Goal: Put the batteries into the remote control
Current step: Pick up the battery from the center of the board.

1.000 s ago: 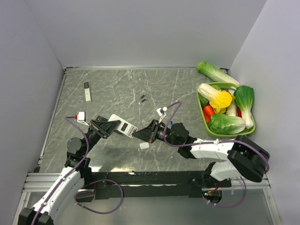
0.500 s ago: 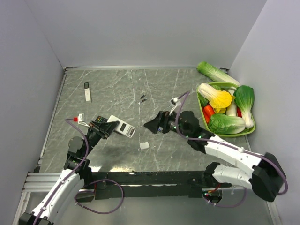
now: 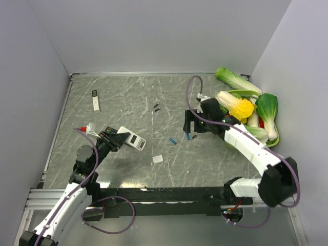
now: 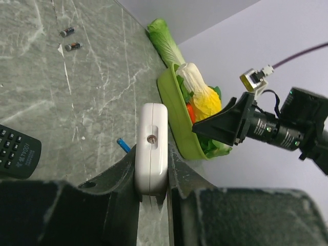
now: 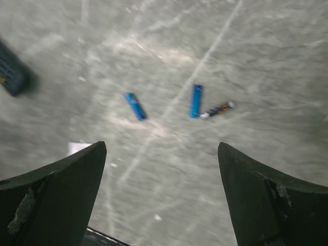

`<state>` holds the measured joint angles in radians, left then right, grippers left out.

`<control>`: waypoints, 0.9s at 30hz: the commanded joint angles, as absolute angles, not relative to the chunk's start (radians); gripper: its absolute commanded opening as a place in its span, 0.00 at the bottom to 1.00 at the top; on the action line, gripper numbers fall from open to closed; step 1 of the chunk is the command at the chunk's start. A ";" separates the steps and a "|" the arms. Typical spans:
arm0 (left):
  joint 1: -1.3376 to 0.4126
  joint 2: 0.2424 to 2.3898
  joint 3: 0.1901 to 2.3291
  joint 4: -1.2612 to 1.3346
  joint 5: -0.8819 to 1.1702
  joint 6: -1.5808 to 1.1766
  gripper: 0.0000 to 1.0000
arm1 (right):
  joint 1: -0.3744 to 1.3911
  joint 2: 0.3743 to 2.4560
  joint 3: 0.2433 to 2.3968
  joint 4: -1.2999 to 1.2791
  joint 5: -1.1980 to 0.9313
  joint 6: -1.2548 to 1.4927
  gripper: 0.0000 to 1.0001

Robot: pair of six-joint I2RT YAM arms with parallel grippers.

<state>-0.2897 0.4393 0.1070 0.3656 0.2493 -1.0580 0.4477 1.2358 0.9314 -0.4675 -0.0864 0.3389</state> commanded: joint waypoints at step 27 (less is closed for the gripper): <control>-0.385 0.296 0.259 0.166 0.210 -0.911 0.01 | 0.423 1.732 1.227 -0.813 -0.253 -1.054 0.59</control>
